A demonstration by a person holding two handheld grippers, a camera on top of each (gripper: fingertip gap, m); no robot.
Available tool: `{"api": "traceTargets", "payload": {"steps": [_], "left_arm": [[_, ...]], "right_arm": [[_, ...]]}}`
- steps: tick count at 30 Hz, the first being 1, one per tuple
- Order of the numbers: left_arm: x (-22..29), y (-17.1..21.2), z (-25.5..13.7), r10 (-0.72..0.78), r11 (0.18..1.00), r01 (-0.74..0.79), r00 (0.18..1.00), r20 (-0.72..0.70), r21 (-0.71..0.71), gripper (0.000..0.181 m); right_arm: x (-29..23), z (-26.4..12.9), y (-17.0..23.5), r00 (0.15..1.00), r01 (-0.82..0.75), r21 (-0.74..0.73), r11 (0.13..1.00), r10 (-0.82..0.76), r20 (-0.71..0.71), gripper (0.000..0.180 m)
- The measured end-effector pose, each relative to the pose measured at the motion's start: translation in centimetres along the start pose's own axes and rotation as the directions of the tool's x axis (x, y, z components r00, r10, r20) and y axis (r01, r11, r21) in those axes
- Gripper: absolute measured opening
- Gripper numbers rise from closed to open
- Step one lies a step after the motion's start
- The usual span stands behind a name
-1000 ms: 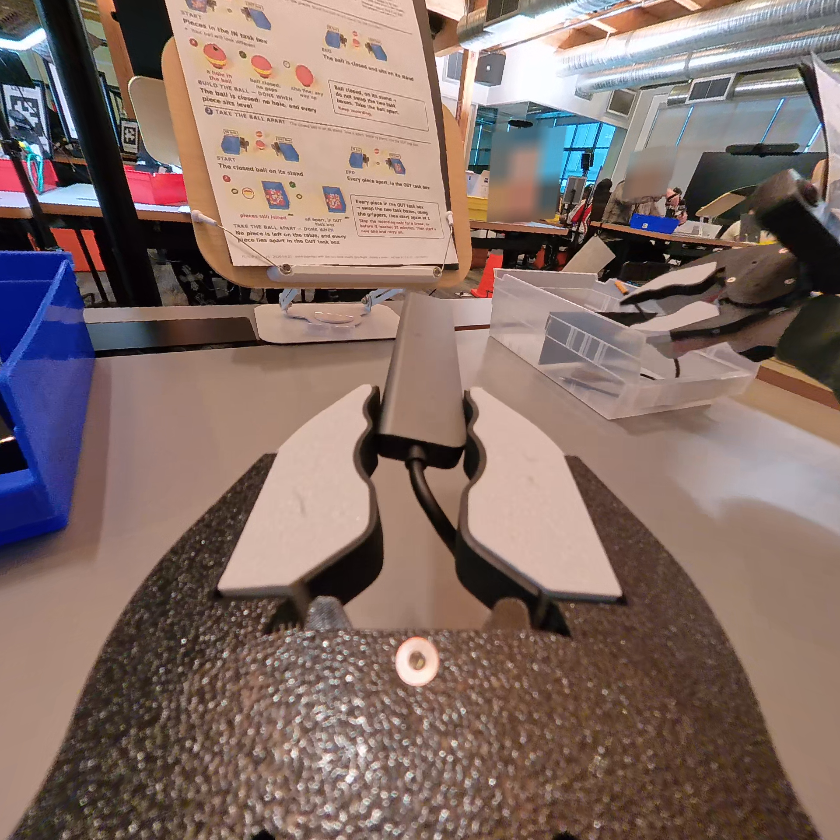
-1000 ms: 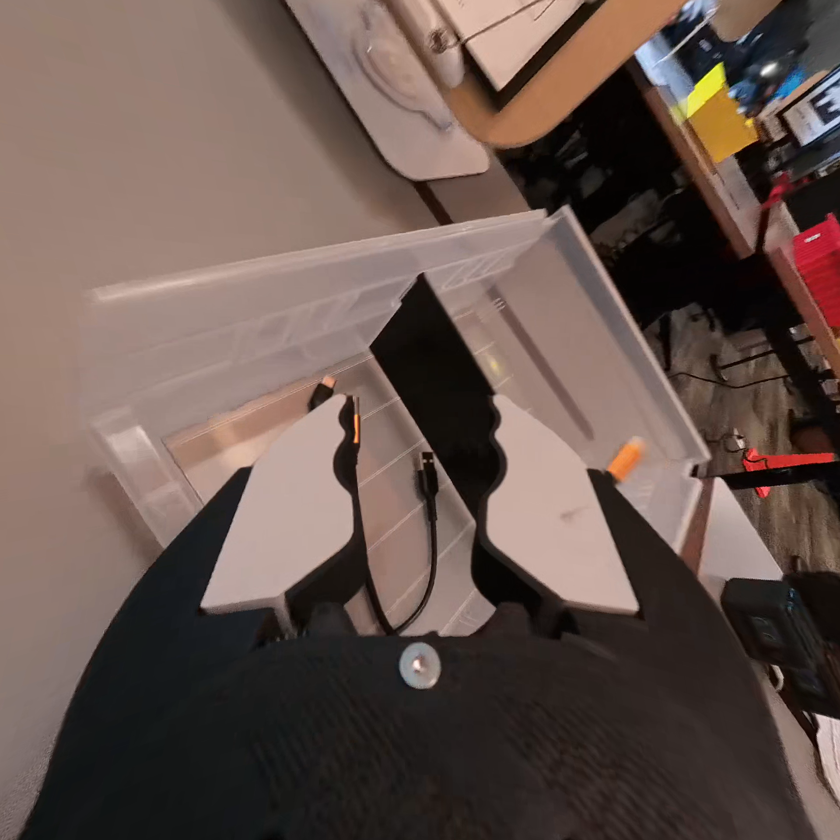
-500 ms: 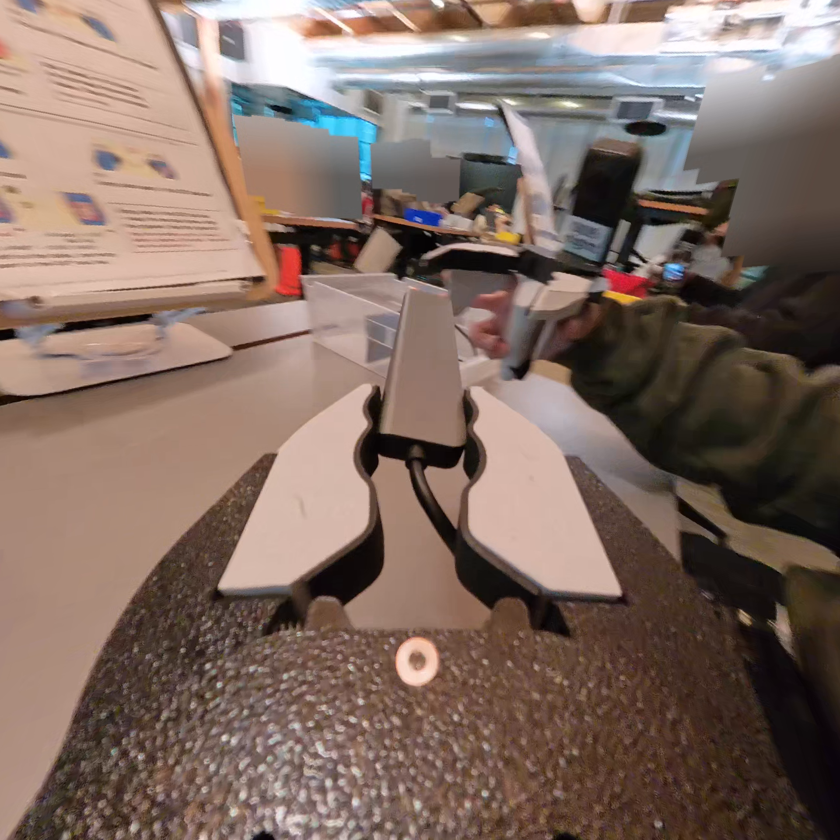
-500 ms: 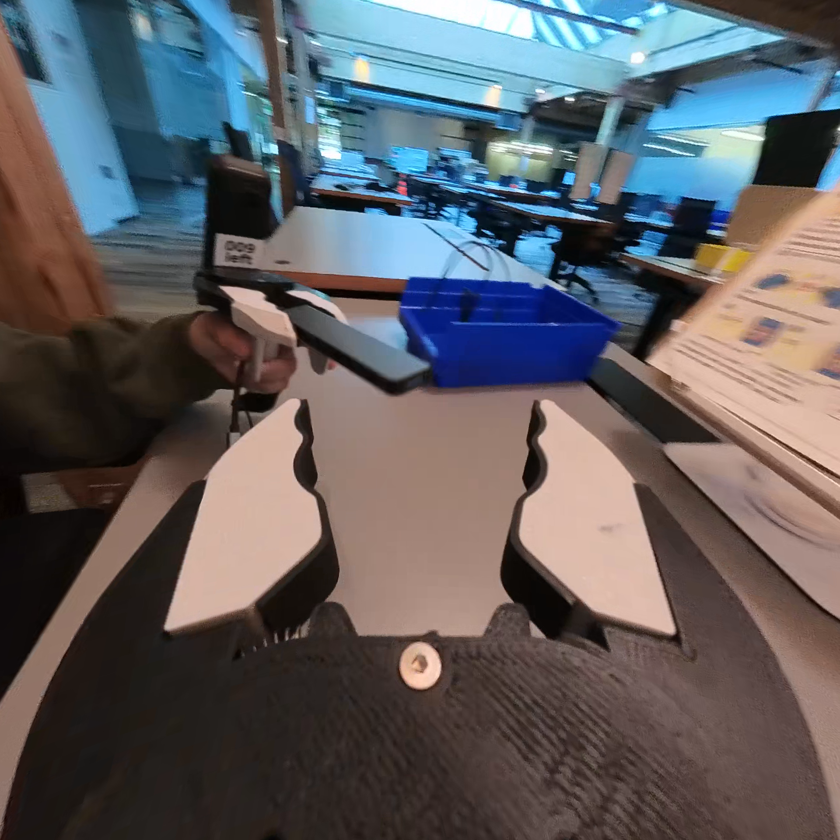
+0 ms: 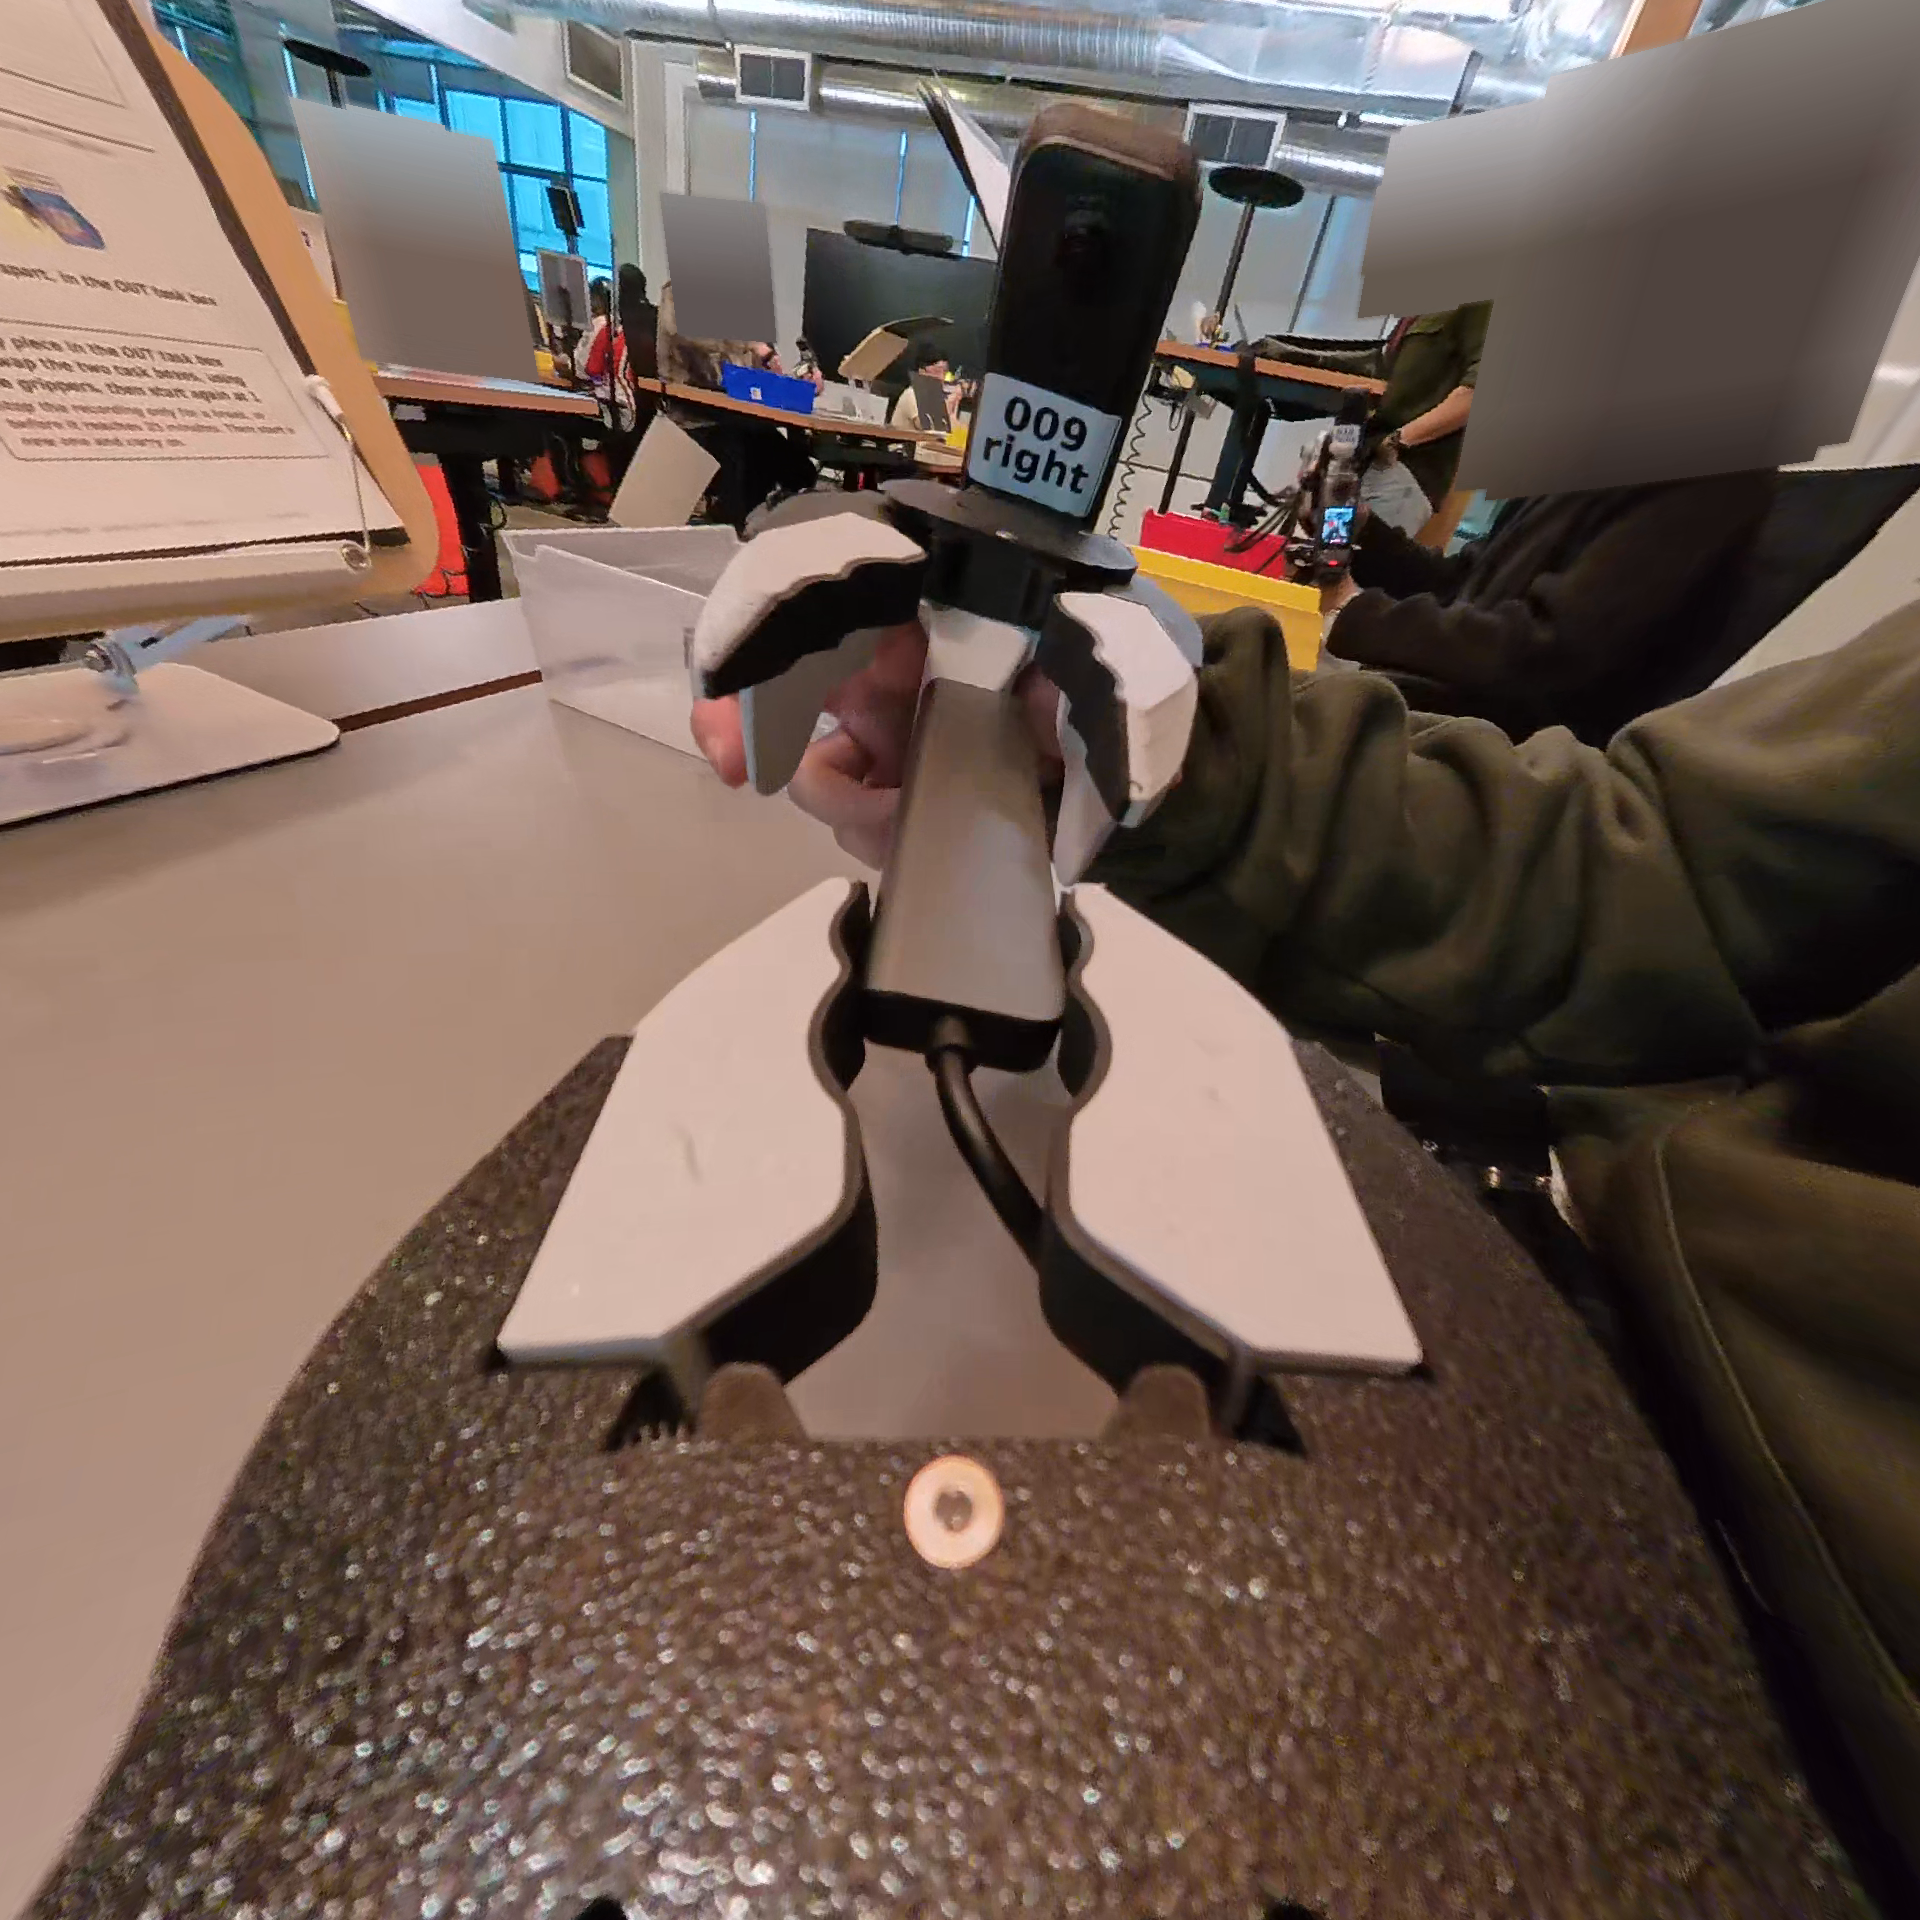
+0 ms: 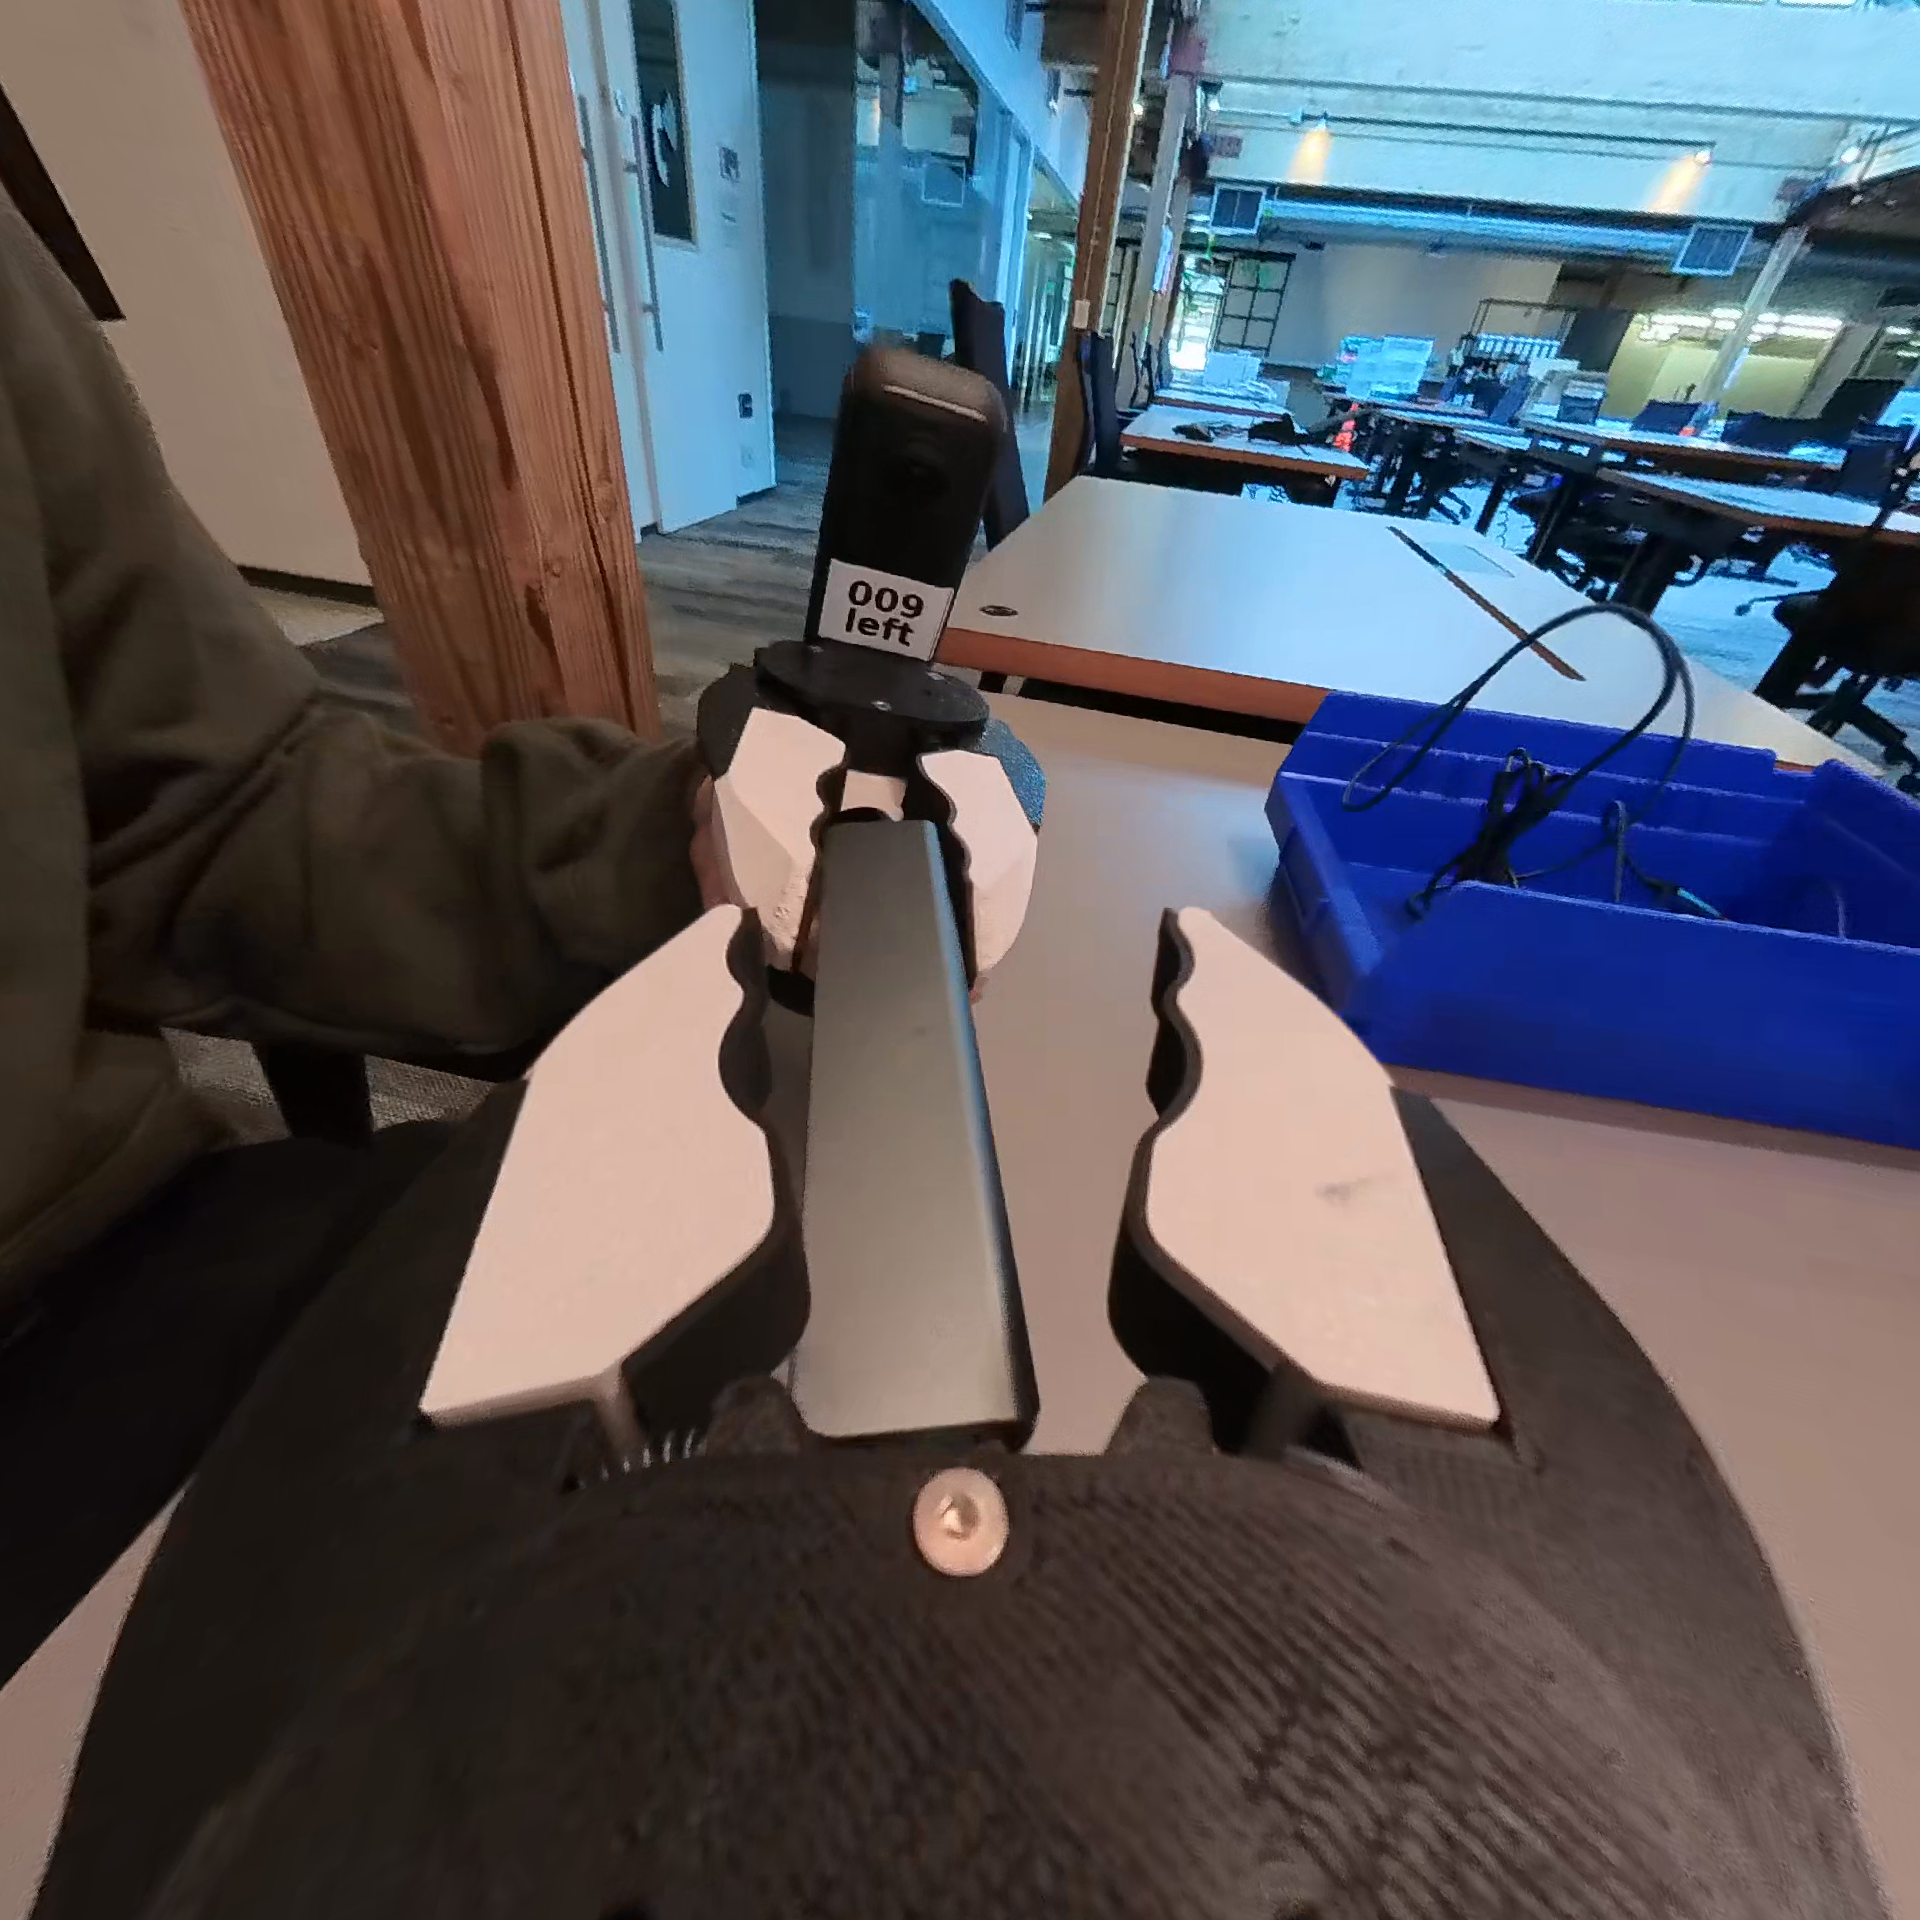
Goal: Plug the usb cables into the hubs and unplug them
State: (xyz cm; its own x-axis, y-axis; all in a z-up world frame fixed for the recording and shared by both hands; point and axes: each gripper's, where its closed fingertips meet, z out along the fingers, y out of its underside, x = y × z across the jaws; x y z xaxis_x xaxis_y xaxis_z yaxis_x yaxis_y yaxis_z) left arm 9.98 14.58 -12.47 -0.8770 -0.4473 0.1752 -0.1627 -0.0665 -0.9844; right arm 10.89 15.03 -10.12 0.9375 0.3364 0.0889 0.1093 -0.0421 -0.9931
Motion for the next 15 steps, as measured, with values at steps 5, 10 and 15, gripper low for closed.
{"api": "traceTargets", "payload": {"steps": [5, 10, 15], "left_arm": [[-0.1, -0.3, -0.5, 0.015, 1.0, -0.015, 1.0, 0.001, 0.02, 0.034], [-0.2, -0.2, -0.9, 0.009, 1.0, -0.009, 1.0, -0.002, 0.014, 0.034], [-0.2, -0.1, -1.0, 0.001, 1.0, -0.001, 1.0, -0.009, 0.009, 0.033]], "right_arm": [[-0.2, -0.1, 1.3, 1.0, -0.014, -0.065, 0.998, 0.016, 0.022, 0.069], [-0.9, -0.1, 1.5, 0.997, -0.016, -0.067, 0.998, 0.021, 0.068, 0.035], [-1.2, 0.0, 2.5, 0.999, 0.016, -0.123, 0.992, -0.01, 0.053, 0.034]]}}
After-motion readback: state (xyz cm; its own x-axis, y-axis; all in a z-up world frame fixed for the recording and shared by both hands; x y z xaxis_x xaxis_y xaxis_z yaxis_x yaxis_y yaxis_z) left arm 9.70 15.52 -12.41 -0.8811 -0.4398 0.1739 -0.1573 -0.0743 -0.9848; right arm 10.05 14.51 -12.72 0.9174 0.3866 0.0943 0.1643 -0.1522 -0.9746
